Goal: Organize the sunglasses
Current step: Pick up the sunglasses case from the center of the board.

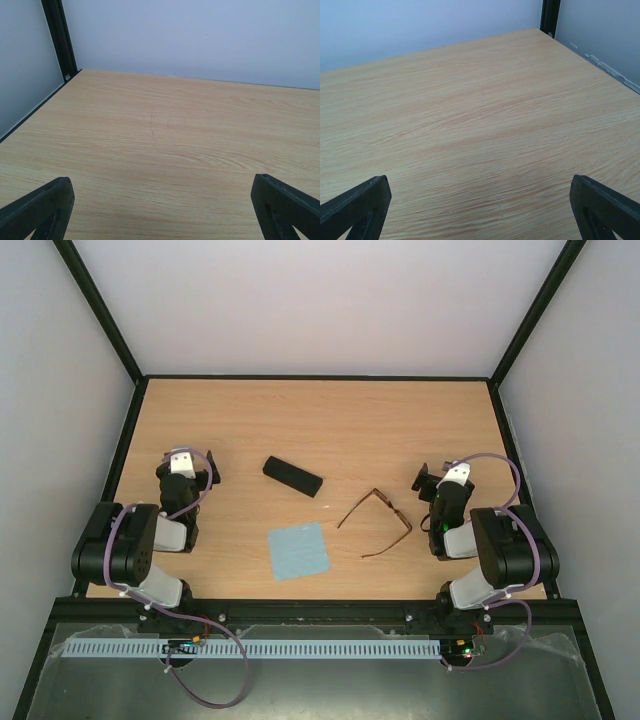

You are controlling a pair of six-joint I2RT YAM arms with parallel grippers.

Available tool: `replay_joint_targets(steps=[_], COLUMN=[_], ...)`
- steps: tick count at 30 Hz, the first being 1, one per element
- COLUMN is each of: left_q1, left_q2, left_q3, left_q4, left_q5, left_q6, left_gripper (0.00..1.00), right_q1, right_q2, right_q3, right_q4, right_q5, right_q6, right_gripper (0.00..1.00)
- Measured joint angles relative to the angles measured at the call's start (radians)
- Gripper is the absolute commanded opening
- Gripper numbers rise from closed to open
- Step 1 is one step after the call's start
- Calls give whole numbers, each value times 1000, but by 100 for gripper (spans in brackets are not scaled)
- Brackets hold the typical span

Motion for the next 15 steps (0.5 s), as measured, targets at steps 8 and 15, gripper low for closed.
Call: replay_joint_targets(steps=[8,15], left_q1=[0,0], left_q2=[0,0], left_q3=[0,0], left_q4=[0,0], left_q5=[0,0], left_q6=[0,0], left_gripper=[100,99], right_q1=[0,0], right_q2=[0,-4], right_q3=[0,0], right_q4=[0,-2], right_q5=[0,15], right_q6=[0,6], right_gripper=[99,99])
